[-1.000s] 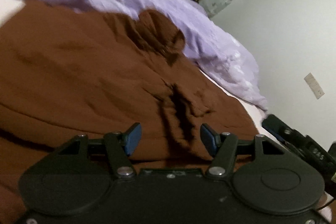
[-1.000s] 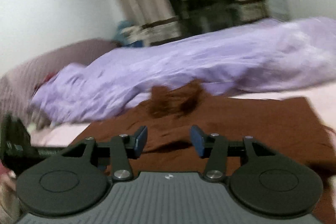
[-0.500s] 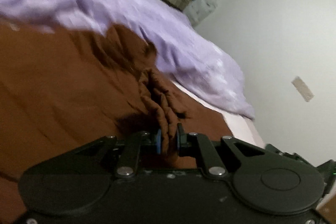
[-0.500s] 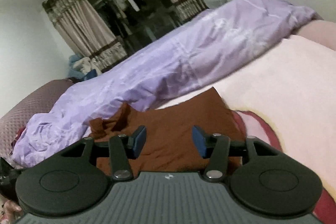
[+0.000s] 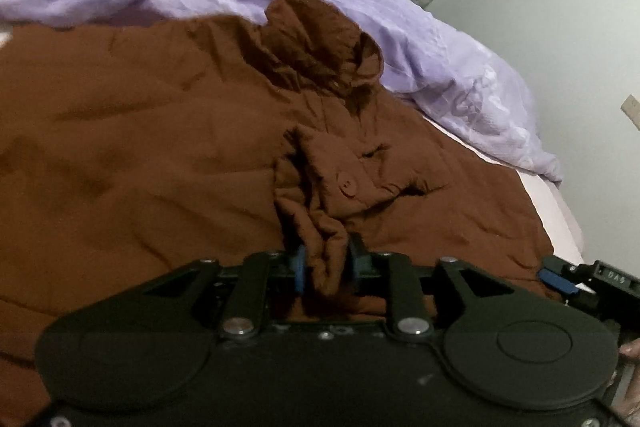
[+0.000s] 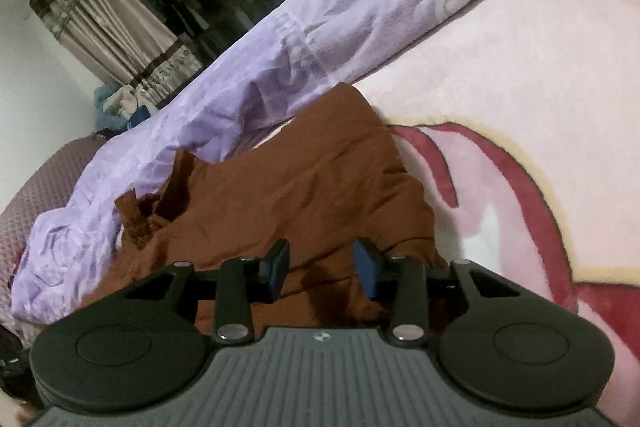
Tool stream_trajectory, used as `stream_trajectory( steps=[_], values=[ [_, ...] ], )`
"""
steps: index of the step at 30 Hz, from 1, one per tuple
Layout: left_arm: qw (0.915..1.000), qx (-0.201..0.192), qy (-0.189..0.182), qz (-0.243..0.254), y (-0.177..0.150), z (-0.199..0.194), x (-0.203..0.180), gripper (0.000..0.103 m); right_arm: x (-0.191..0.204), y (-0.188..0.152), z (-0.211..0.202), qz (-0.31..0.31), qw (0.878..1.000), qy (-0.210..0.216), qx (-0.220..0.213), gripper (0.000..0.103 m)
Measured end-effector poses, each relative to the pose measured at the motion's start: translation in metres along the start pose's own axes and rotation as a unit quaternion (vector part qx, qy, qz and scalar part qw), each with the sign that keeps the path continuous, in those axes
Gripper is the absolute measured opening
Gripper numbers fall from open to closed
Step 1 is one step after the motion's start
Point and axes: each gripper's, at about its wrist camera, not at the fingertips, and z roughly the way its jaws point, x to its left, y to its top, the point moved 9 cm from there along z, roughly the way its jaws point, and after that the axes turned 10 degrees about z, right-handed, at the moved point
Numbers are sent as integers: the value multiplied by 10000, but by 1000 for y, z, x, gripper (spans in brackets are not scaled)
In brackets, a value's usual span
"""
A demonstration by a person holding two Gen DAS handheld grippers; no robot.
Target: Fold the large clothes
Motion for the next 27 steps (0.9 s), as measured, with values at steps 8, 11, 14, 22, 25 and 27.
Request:
stream_trajectory(
  steps=[8,11,14,22,25,27],
  values=[
    [9940,-777,132,754,43,-55,-40,43,48,28,-15,-964,9931,22,-671,56],
    [9903,-632,89,1232,37,-30,-66,45,50,27,5,-970,9935,-113,-592,56],
    [9899,-296,244,1367,25,3,-70,45,39,24,25,-902,9939,-431,-475,56],
    [9822,-70,644,1765,0,26,-64,47,1,22,42,-510,9964,-615,-270,44],
    [9814,-202,575,1822,6,8,-71,47,7,23,27,-422,9972,-555,-273,46],
    [9786,-396,535,1945,8,-9,-76,47,17,21,11,-639,9965,-429,-338,46]
  ],
)
